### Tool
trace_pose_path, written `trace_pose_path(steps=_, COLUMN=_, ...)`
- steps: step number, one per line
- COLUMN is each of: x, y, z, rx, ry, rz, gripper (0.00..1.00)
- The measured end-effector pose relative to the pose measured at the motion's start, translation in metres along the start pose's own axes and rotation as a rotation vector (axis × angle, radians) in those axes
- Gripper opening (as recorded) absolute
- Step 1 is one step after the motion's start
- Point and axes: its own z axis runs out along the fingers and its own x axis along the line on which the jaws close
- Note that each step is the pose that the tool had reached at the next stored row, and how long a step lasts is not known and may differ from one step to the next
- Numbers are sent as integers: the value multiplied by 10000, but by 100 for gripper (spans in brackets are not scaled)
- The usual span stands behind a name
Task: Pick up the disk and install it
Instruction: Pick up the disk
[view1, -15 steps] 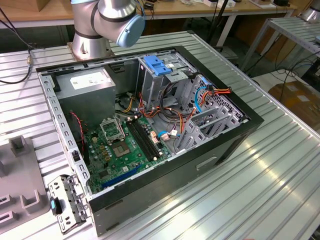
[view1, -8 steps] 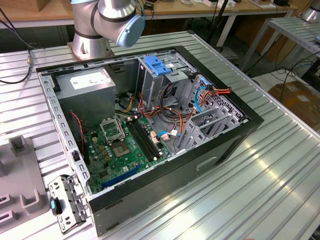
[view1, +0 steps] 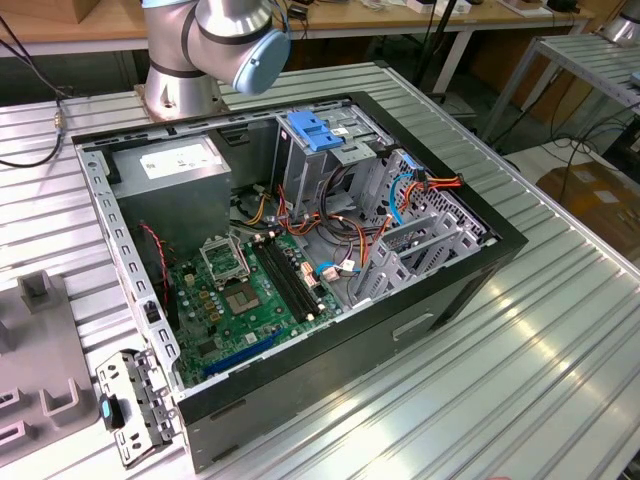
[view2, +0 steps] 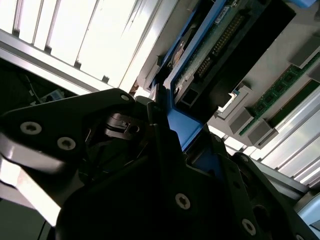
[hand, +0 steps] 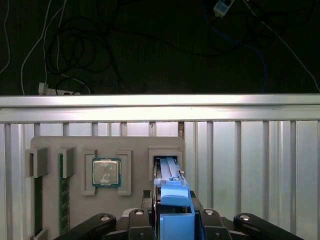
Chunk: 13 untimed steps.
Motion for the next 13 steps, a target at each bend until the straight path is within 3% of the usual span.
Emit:
trace_pose_path(steps=9, x=0, y=0, z=-6, rx=4, ry=-2, rz=0, gripper=37)
trace_pose_path(steps=13, x=-2, y=1, z=-83, rx=0, ry=0, rz=0, gripper=37)
